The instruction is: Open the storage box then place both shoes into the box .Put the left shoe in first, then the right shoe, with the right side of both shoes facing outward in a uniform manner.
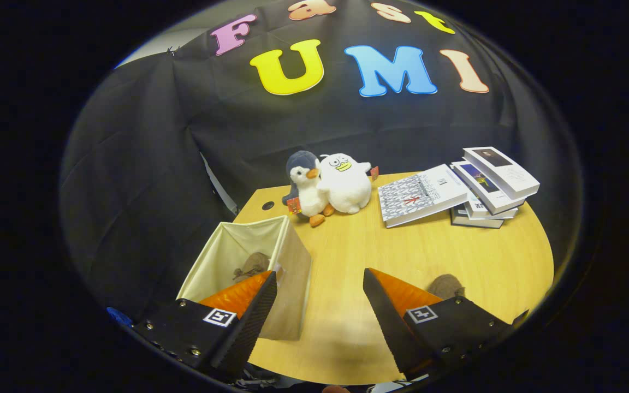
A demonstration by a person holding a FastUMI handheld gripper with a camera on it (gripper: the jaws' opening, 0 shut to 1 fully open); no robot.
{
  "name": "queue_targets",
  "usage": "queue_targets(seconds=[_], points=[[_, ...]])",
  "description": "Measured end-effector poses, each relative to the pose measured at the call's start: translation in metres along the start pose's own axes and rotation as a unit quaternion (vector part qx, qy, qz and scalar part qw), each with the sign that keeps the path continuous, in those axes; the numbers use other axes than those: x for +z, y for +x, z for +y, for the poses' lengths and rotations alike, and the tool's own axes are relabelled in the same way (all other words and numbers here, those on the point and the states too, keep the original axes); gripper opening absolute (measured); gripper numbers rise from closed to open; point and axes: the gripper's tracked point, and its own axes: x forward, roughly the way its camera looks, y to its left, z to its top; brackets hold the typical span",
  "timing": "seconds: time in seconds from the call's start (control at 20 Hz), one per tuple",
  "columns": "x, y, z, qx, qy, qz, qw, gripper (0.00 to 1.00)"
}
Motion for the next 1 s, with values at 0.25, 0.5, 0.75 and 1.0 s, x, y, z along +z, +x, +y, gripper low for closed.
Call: queue_targets(seconds=[0.25,0.5,0.75,1.0], points=[[-0.008,-0.017,-0.057,-0.025,0.003,-0.003,1.000,0.98],[-0.032,-0.027,-0.116,-0.062,-0.023,0.010,0.998,0.98],[-0.061,-0.029,-0.155,-0.082,-0.048,0.034,0.995,0.98],[-0.097,-0.019,-0.187,-0.098,-0.070,0.071,0.990,0.98]])
